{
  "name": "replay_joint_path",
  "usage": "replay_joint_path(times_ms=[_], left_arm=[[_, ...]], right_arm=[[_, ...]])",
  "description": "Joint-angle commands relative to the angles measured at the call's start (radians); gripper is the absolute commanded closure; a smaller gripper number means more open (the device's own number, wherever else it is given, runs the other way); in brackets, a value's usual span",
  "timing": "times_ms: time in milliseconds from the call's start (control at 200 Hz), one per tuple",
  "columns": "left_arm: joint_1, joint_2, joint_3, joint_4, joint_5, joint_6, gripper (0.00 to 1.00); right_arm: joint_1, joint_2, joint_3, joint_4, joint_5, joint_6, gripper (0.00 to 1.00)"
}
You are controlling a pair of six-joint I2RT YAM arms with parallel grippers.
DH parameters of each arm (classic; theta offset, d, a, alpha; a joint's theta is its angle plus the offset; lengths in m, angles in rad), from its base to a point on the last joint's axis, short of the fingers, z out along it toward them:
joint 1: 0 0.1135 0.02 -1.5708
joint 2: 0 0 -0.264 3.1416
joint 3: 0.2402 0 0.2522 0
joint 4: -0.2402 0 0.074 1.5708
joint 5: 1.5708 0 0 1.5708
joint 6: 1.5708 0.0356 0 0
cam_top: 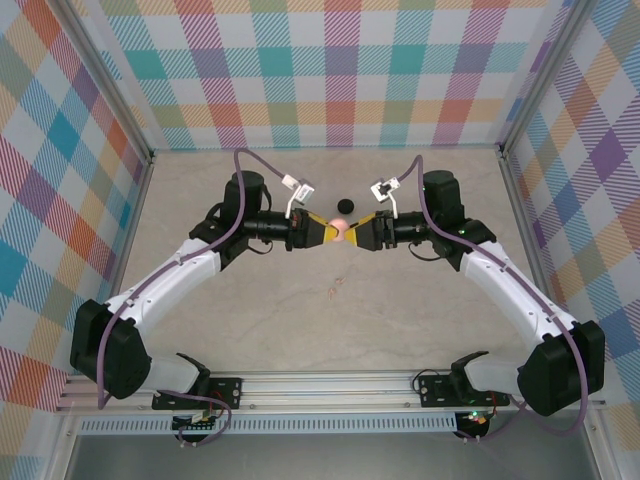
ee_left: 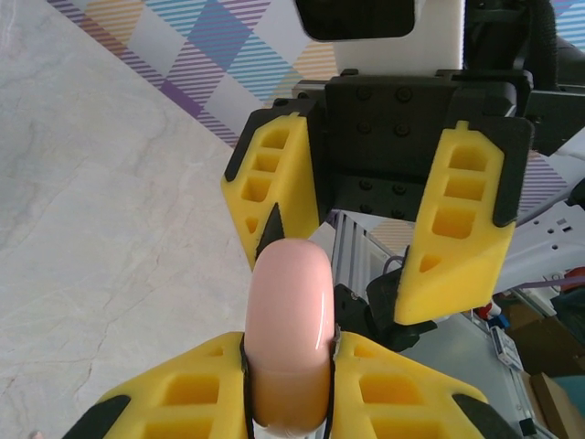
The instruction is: Insert wireless bluetooth earbuds into charging case
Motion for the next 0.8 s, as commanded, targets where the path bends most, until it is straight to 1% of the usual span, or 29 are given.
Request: replay_joint_path(times_ms=[0, 180, 425, 585, 795], left_arm=[[-0.019, -0.031, 0.037, -0.005, 0.032, 0.032, 0.83], [-0.028, -0.03, 0.043, -0.014, 0.04, 0.04, 0.84], [-0.034, -0.025, 0.055, -0.038, 0.04, 0.054, 0.84], [-0.039, -0.018, 0.06, -0.043, 0.044, 0.057, 0.84], [-0.047, -0.019, 0.059, -0.04, 0.059, 0.054, 0.78]], right_arm=[[0.011, 0.0, 0.033, 0.025, -0.053, -0.031, 0.47], [0.018, 0.014, 0.047, 0.019, -0.061, -0.038, 0.5], [0.025, 0.02, 0.054, 0.026, -0.07, -0.038, 0.64], [0.025, 0.014, 0.049, 0.037, -0.049, -0.028, 0.74], [0.024, -0.001, 0.037, 0.092, -0.025, 0.01, 0.79]])
